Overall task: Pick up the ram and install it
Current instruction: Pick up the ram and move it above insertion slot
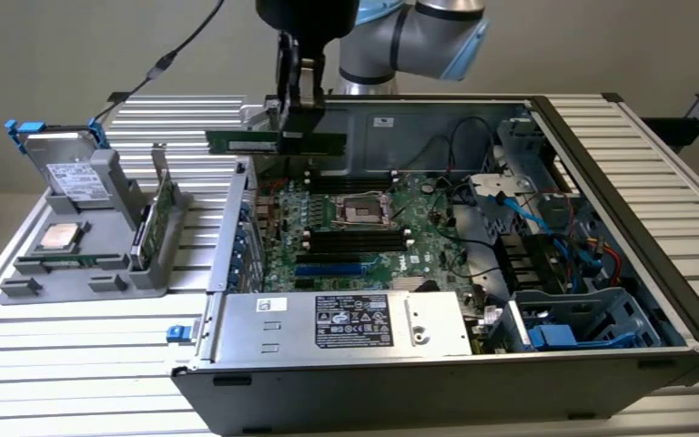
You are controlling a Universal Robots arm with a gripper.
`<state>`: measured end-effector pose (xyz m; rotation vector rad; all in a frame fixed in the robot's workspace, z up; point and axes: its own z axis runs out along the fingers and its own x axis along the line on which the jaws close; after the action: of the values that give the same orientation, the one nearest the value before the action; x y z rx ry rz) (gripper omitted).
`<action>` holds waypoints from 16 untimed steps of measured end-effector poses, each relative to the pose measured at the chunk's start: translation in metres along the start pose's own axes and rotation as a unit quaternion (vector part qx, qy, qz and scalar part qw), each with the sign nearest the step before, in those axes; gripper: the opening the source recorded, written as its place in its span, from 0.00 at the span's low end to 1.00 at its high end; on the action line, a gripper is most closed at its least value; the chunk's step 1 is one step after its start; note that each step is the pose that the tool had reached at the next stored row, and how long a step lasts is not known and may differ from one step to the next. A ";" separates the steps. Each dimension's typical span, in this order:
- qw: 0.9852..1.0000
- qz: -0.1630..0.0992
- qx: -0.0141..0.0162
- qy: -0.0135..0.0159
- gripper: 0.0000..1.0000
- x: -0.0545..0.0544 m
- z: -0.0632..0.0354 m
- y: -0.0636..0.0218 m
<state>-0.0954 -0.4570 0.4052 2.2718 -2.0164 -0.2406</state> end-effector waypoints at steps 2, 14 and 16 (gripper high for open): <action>1.000 0.000 0.001 0.000 0.14 0.001 -0.0017 -0.0086; 1.000 -0.001 0.015 0.001 0.14 0.004 -0.0043 -0.0511; 1.000 -0.001 0.015 0.001 0.14 0.004 -0.0027 -0.0583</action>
<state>-0.0375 -0.4539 0.3975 2.2904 -2.0317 -0.2087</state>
